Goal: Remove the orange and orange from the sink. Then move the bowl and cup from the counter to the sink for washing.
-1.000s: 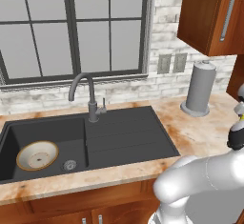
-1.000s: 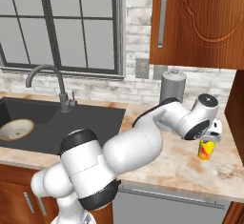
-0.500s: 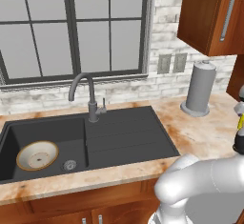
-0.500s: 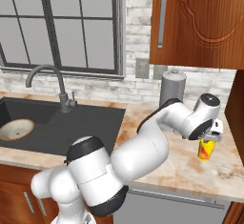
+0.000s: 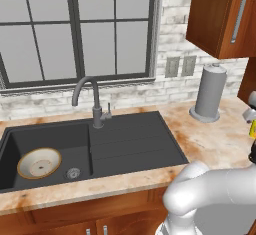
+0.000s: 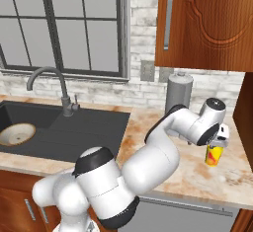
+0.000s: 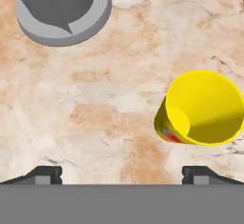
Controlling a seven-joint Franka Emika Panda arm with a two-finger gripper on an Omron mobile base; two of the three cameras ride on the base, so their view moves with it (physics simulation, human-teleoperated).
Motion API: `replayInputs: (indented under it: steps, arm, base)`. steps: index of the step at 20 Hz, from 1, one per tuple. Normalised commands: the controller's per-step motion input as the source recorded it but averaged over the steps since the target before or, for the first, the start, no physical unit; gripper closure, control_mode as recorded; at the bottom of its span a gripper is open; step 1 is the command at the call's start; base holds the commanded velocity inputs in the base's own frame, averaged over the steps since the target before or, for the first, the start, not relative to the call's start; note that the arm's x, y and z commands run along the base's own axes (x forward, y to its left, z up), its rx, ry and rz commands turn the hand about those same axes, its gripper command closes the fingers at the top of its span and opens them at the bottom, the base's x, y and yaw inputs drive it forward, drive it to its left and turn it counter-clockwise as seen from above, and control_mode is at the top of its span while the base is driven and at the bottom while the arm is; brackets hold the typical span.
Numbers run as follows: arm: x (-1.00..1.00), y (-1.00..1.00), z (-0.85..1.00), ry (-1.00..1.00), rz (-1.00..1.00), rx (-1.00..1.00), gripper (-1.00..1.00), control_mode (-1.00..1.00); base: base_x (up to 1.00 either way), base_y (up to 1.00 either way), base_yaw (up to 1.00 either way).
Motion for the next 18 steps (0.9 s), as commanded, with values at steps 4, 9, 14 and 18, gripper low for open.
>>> replayInputs:
  steps: [4,9,14,18]
  arm:
    - [0.14,0.00,-0.12,0.01,0.00,0.00,-1.00,-1.00]
    - [0.15,-0.02,-0.11,0.00,0.00,0.00,-1.00,-1.00]
    - [0.13,-0.05,-0.06,0.00,0.00,0.00,-1.00,-1.00]
    - [0.11,-0.12,-0.01,0.00,0.00,0.00,-1.00,-1.00]
  base:
    - [0.00,0.00,0.00]
    - [0.00,0.00,0.00]
    - [0.00,0.00,0.00]
    - [0.00,0.00,0.00]
